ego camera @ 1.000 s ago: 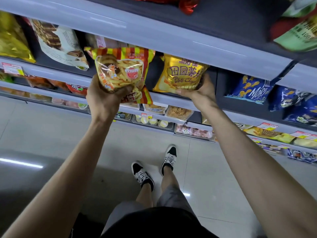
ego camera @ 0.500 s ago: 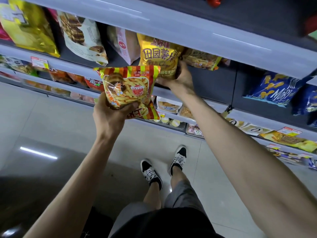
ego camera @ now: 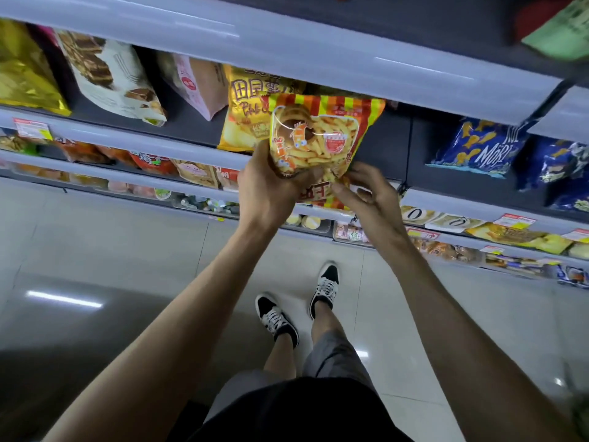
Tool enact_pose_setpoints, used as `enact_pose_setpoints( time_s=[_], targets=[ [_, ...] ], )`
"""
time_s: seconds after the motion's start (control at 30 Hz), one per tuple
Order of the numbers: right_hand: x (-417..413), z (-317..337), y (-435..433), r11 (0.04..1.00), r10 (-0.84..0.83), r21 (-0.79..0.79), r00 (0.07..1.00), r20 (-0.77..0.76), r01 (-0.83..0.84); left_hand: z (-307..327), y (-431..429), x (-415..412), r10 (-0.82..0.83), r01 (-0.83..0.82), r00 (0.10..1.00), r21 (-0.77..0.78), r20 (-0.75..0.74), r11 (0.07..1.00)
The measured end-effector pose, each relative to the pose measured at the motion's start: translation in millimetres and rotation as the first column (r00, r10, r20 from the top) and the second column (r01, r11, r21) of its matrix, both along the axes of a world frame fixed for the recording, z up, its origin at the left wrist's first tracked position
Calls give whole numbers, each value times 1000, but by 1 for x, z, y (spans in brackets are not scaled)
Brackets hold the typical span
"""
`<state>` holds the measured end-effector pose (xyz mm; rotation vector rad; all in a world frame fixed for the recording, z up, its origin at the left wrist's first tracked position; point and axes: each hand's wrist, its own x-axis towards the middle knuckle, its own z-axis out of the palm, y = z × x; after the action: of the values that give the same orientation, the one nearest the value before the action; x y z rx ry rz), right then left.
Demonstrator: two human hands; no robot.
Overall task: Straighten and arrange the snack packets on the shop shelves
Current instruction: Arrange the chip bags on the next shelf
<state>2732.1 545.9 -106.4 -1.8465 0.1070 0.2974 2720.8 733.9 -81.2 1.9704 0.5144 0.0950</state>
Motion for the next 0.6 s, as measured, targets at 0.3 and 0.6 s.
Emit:
enact_pose_setpoints(
  time_s=[0.3,0.6],
  targets=[
    [25,-5,-17,987,-139,-71,990,37,141,-4,-37,44,-123,123,992,-13,27,992],
    [67,-24,-21,974,-152,-162,986,67,161,-27,-40,76,-269,269,963,41,1,962]
  ],
)
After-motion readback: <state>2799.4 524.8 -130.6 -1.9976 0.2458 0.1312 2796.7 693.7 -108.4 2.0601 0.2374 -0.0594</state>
